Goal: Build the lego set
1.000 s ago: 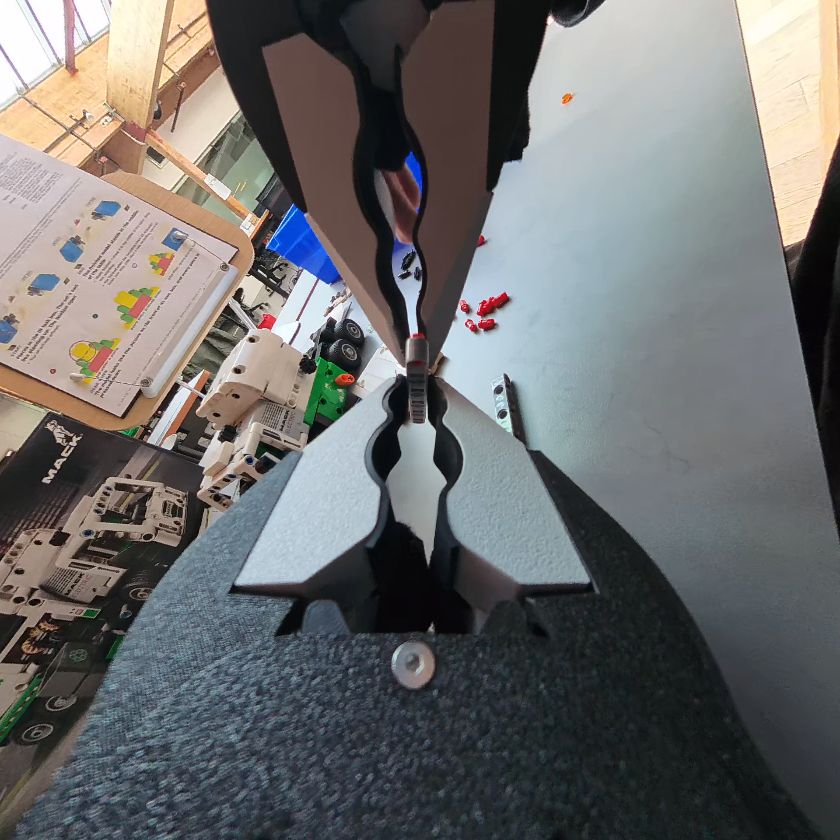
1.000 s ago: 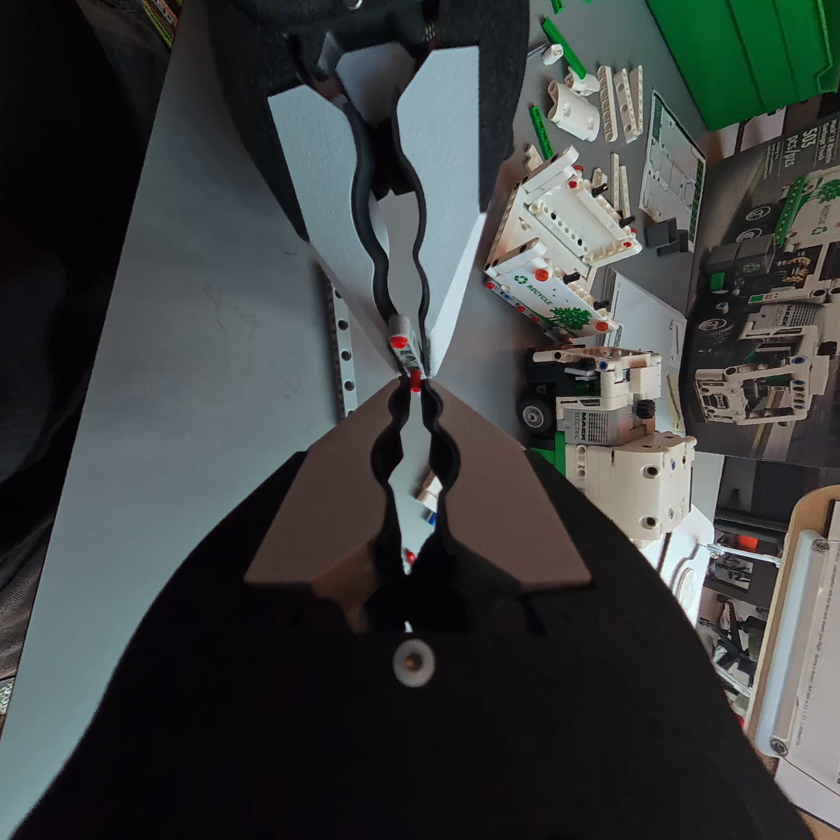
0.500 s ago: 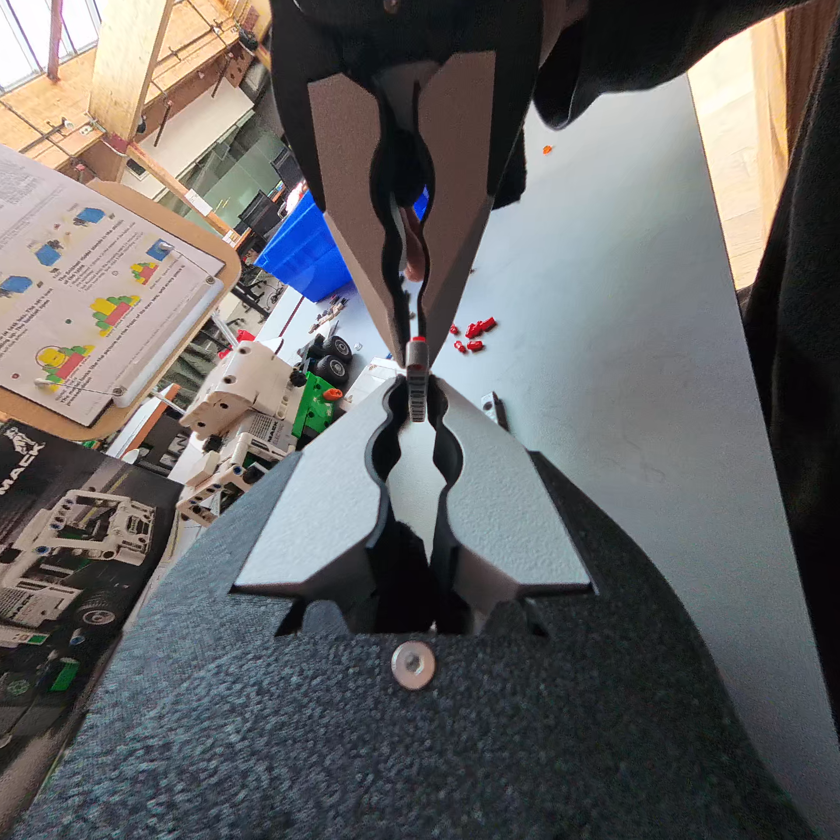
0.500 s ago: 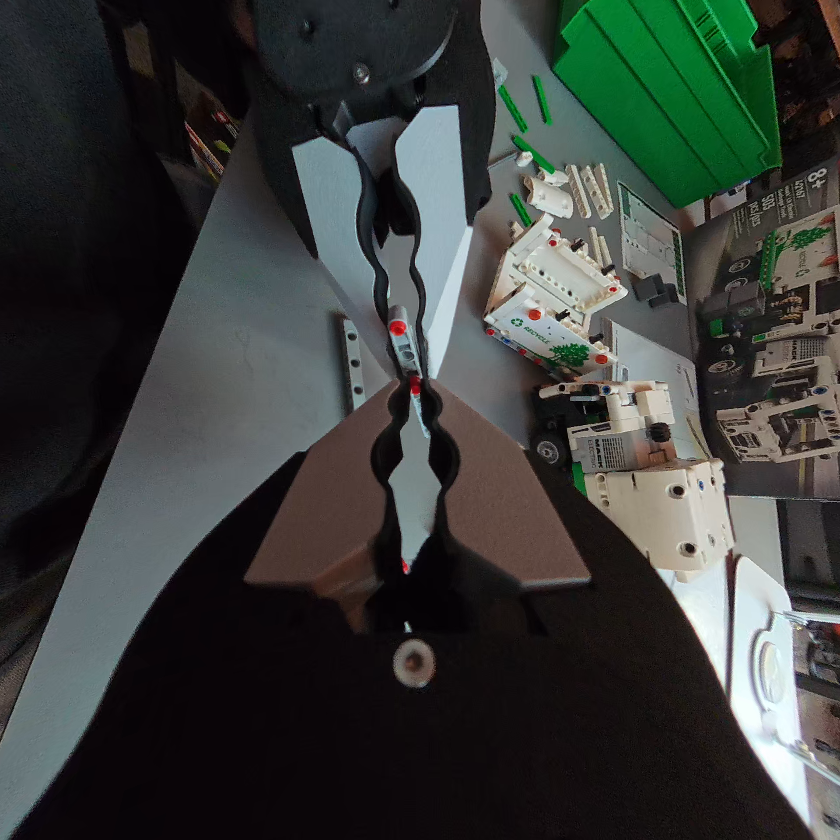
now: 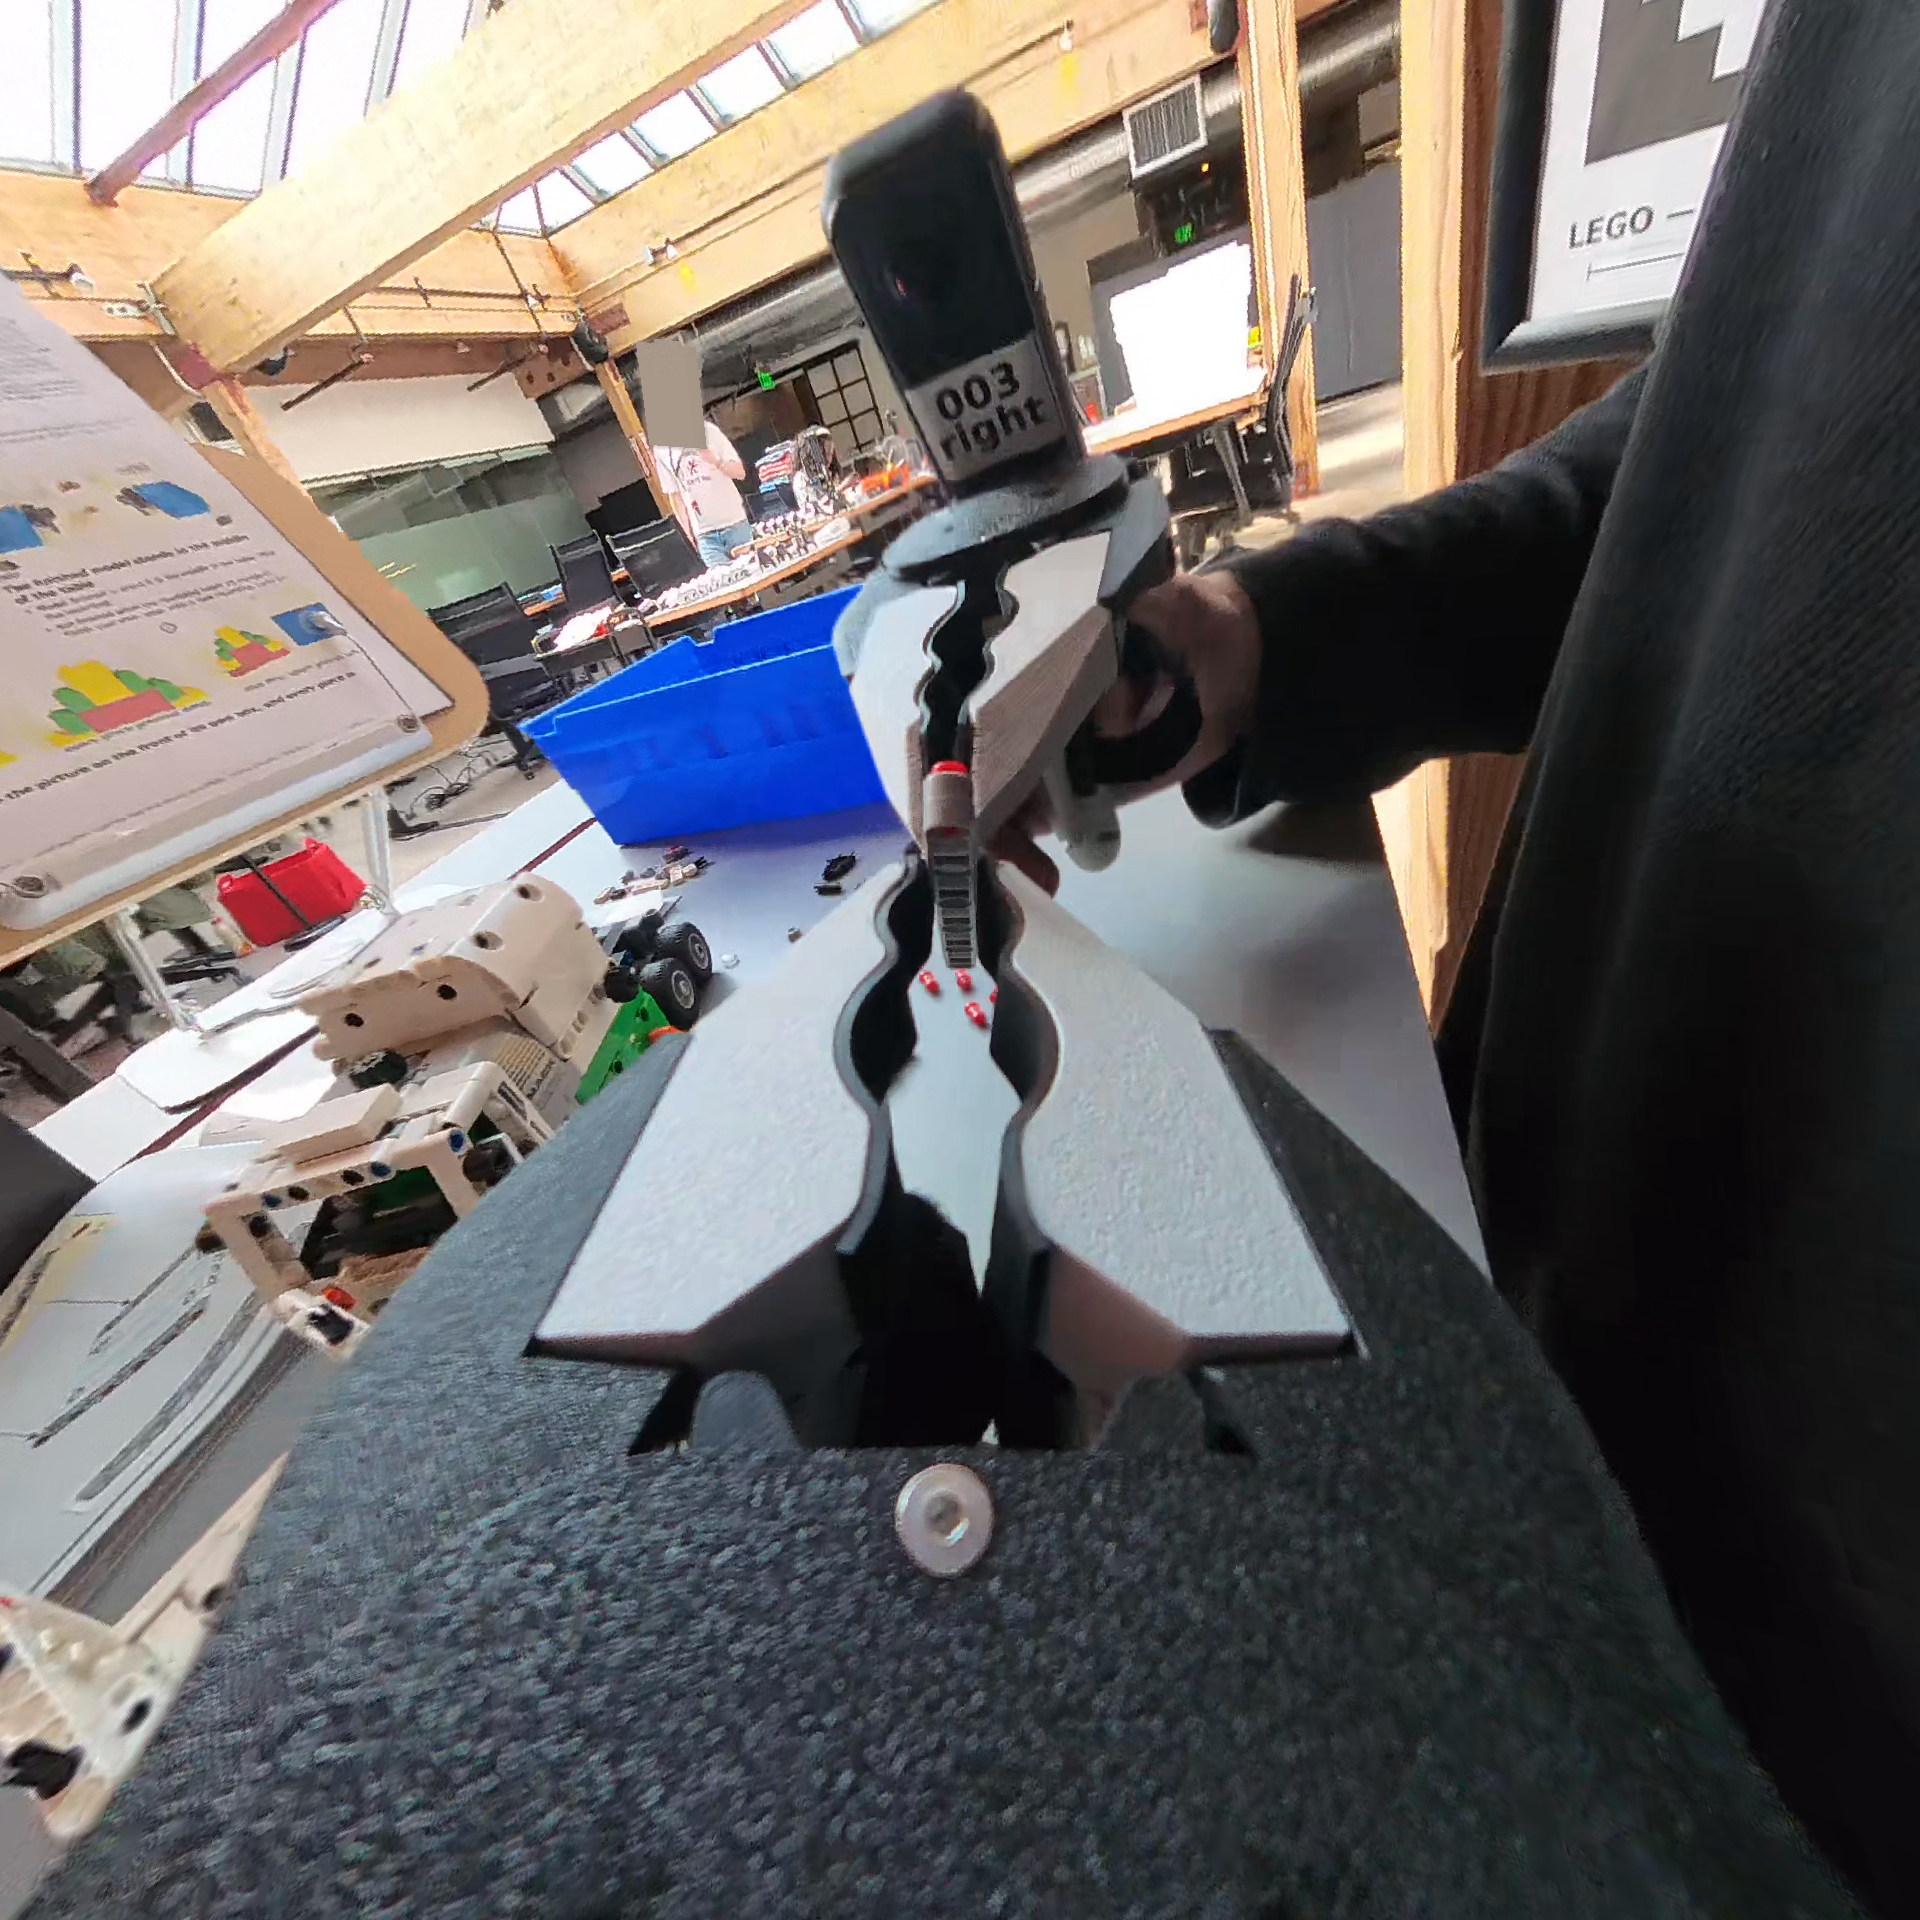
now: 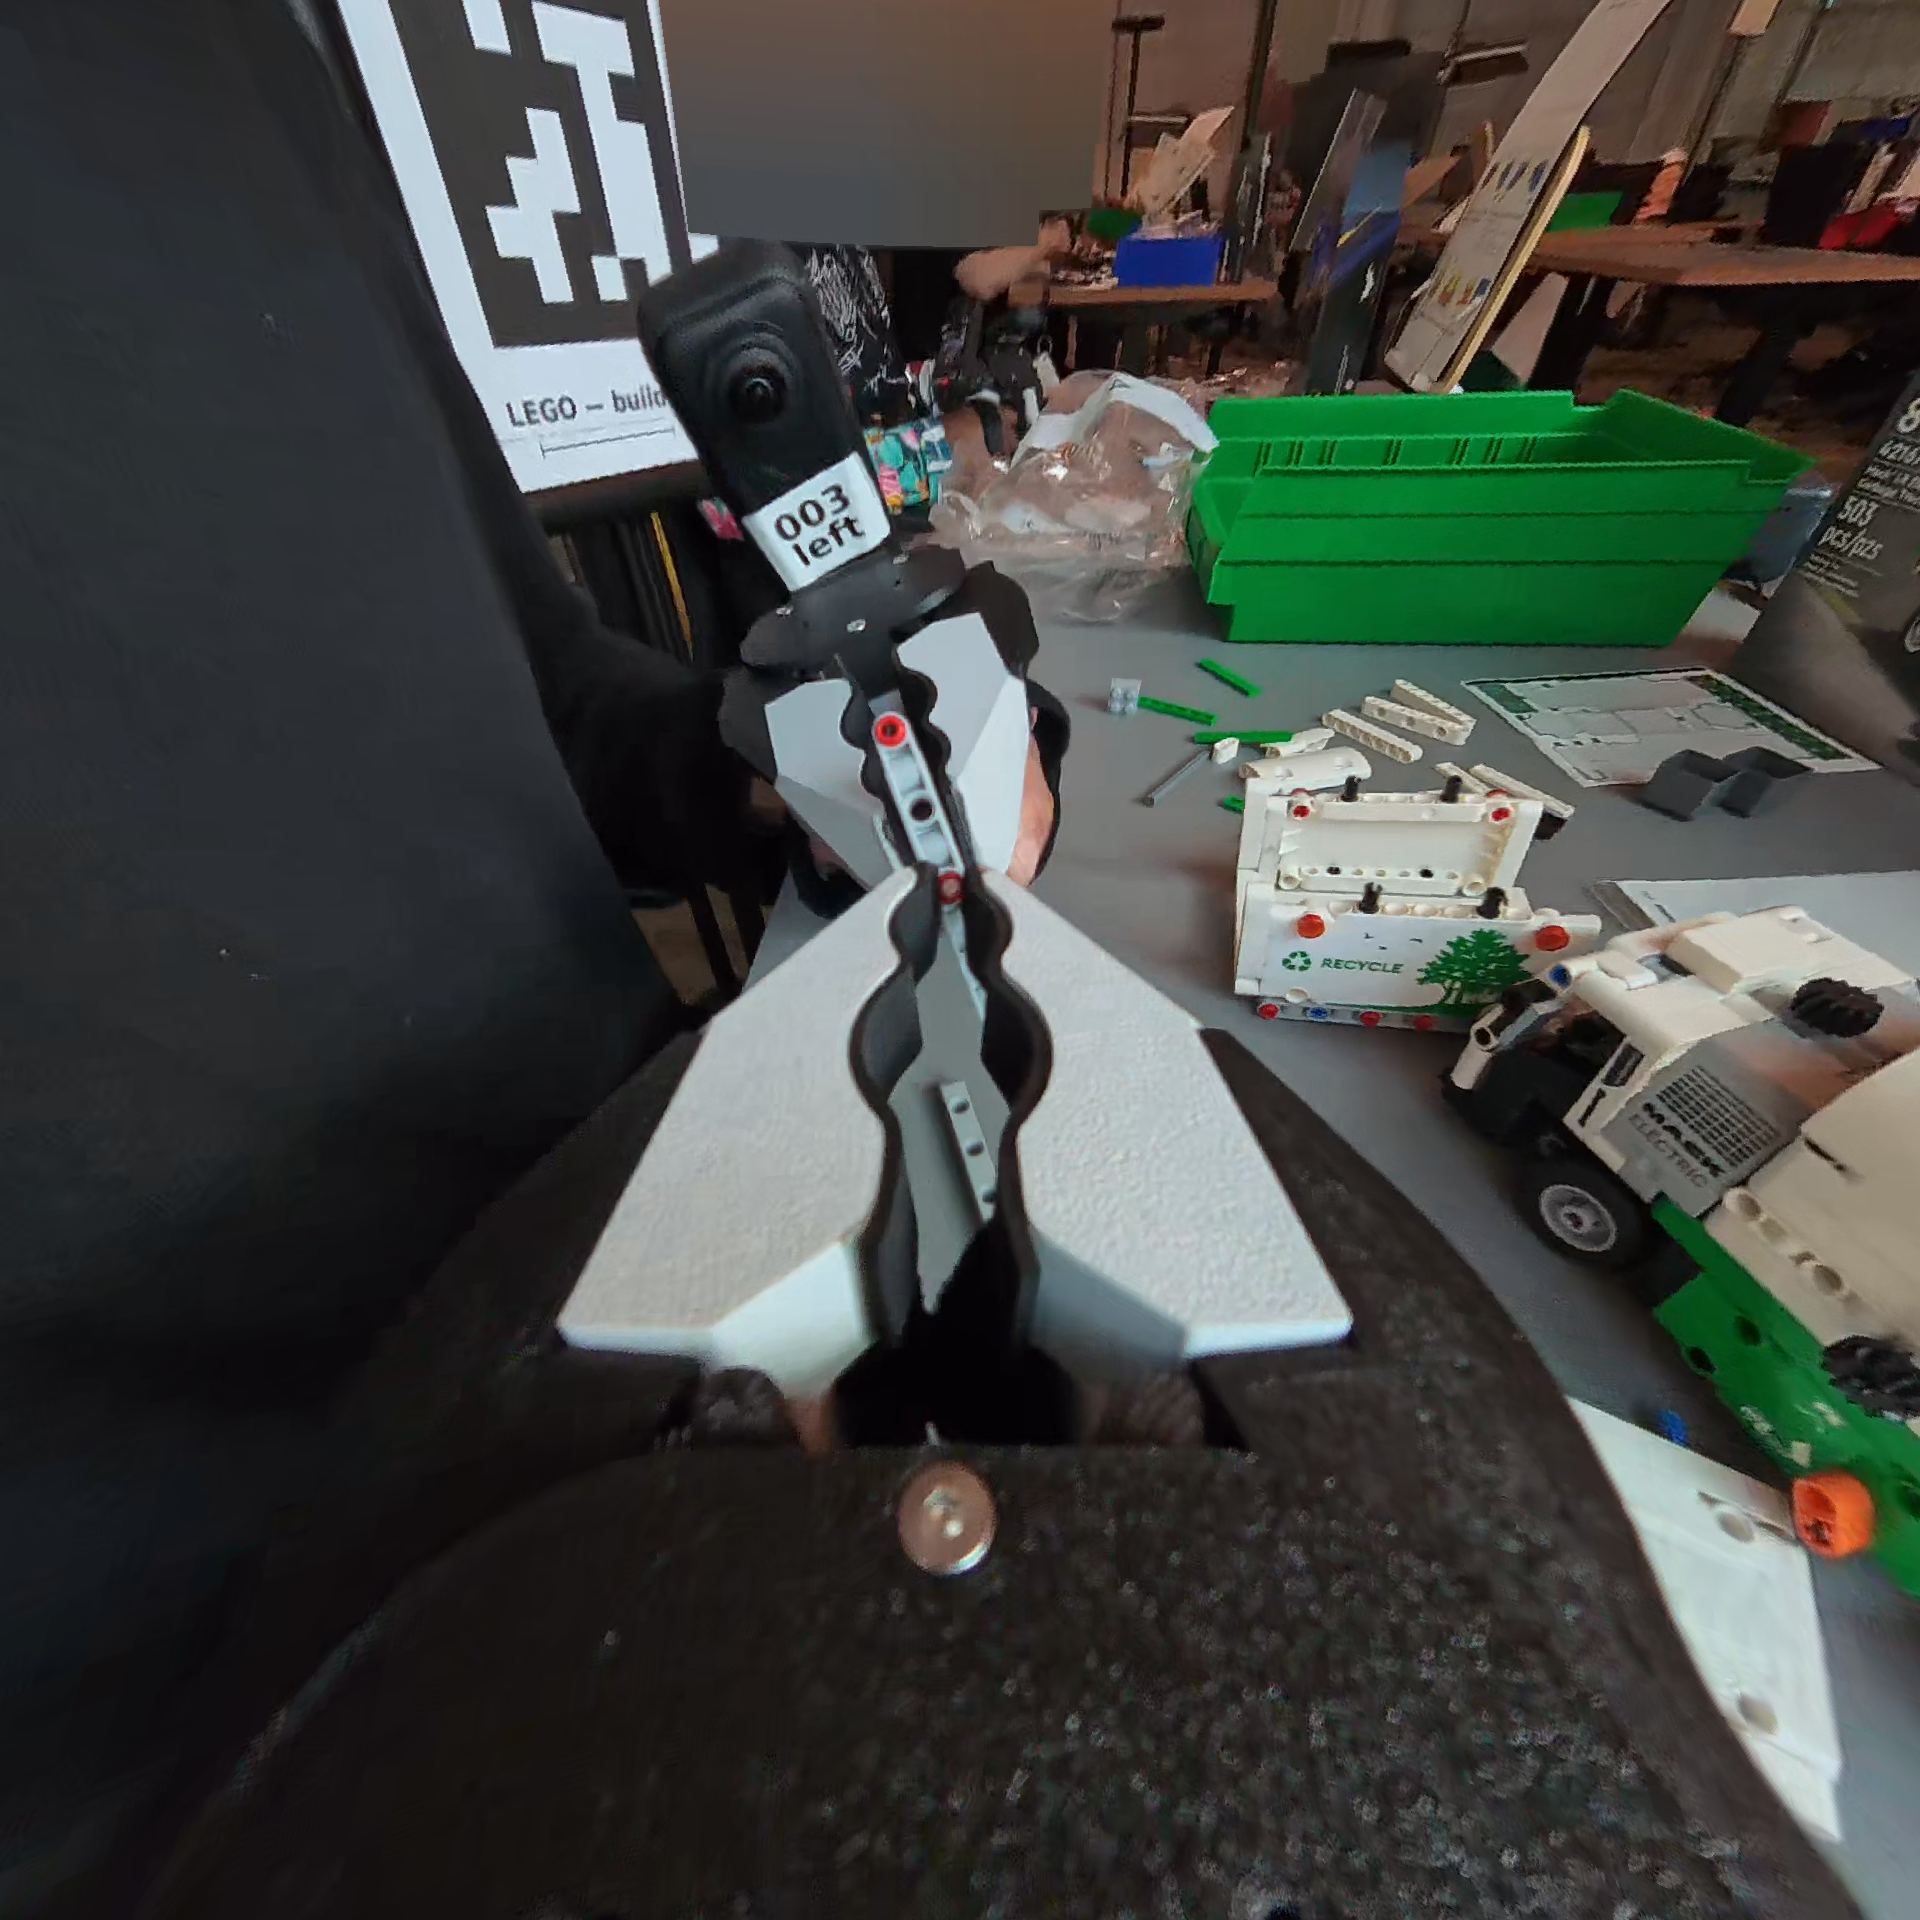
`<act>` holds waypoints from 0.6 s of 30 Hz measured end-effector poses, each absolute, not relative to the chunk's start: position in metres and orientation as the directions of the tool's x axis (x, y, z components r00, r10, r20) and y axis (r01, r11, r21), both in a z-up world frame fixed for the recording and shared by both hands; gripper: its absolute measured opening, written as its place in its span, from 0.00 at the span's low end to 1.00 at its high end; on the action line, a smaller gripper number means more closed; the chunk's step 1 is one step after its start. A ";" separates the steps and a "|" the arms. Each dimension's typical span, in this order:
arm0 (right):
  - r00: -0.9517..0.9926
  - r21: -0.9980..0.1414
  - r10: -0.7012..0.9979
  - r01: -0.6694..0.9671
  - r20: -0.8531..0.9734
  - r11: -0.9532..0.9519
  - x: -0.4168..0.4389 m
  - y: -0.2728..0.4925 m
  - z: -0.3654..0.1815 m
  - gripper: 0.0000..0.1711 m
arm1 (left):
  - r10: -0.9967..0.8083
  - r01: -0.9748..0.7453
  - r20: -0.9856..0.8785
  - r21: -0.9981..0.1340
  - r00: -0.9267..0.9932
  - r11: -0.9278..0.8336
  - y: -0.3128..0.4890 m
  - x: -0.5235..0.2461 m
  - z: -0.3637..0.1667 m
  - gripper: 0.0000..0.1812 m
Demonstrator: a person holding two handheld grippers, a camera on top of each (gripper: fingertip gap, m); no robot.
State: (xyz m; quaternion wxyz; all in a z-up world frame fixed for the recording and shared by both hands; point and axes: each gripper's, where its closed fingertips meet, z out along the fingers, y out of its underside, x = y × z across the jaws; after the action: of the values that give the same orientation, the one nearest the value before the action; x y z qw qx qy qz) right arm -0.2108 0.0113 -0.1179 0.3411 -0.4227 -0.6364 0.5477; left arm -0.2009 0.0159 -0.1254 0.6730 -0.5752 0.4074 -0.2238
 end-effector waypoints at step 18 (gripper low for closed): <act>-0.307 -0.986 0.944 0.147 -0.119 -0.076 -0.215 0.018 -0.115 0.02 | -0.760 -0.149 -0.243 -0.970 0.602 0.193 0.022 -0.204 -0.127 0.03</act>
State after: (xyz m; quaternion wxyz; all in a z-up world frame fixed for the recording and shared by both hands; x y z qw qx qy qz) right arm -0.2153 0.0180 -0.1152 0.3539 -0.4704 -0.5801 0.5630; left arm -0.2043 0.0224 -0.1266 0.6705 -0.5930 0.3832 -0.2279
